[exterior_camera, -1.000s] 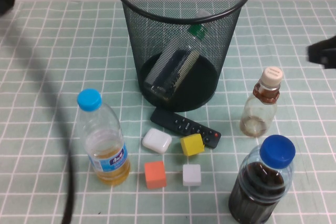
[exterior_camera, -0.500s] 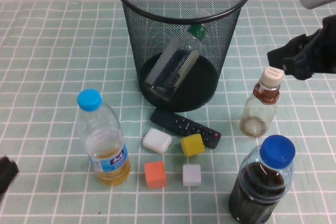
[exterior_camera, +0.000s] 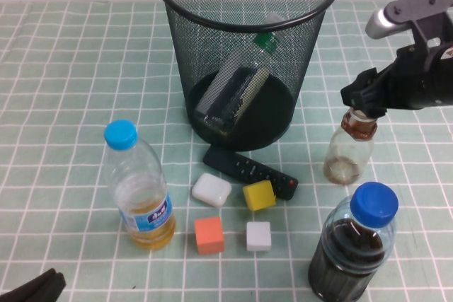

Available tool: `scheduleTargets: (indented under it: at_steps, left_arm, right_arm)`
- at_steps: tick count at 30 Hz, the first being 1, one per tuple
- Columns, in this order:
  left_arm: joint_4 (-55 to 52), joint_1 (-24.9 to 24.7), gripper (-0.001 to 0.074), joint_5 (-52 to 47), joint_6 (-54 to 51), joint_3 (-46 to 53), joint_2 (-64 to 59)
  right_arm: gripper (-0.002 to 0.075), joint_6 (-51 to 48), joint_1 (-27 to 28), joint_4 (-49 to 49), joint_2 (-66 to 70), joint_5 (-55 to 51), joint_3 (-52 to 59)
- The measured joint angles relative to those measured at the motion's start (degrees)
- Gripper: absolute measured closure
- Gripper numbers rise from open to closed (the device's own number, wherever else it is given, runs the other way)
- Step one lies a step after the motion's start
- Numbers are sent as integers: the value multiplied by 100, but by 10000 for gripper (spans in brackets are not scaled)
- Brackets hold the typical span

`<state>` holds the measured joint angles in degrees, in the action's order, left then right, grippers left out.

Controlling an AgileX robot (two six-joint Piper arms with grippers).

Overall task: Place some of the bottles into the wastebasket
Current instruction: Pick up a bottle from the table with right arm, then place the bottle in the trash can

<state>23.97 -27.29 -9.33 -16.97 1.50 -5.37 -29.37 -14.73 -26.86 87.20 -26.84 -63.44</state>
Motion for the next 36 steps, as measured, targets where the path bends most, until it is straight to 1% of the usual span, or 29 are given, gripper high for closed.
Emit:
scheduleTargets:
  at_steps: [3,6,8,11,12,16,18,20,24,26,28,32,34,36]
  left_arm:
    - [-8,0,738,-9,0,13,0]
    - [-21,0,738,-61,0,13,0]
    - [-21,0,738,-70,0,13,0]
    - [3,0,738,-73,-11,13,0]
    - [5,0,738,-84,-11,13,0]
    - [15,0,738,-83,-11,13,0]
    - [15,0,738,-83,-11,13,0]
    - [15,0,738,-83,-11,13,0]
    - [15,0,738,-83,-21,13,0]
    - [15,0,739,-83,-21,13,0]
    - [15,0,739,-83,-21,13,0]
    - [15,0,739,-83,-21,13,0]
    - [15,0,739,-83,-21,13,0]
    - [15,0,739,-83,-21,13,0]
  right_arm:
    - [272,0,0,0,158,49,0]
    - [299,0,0,0,335,59,-5]
    - [338,0,0,0,430,108,-5]
    - [428,0,0,0,464,277,-5]
    - [444,-2,0,0,464,322,-15]
    - [445,108,0,198,336,319,-13]
    - [445,487,0,563,159,169,-66]
    - [445,1106,0,1166,-35,-191,-306]
    - [445,2607,0,2686,-163,-1761,-1588]
    - [445,3051,0,3154,-151,-2428,-2328]
    - [445,3239,0,3387,-101,-2861,-3204]
    - [445,3299,0,3270,187,-3088,-4992]
    - [445,3130,0,2812,456,-3085,-5874]
    - [445,2841,0,2198,750,-3094,-6531]
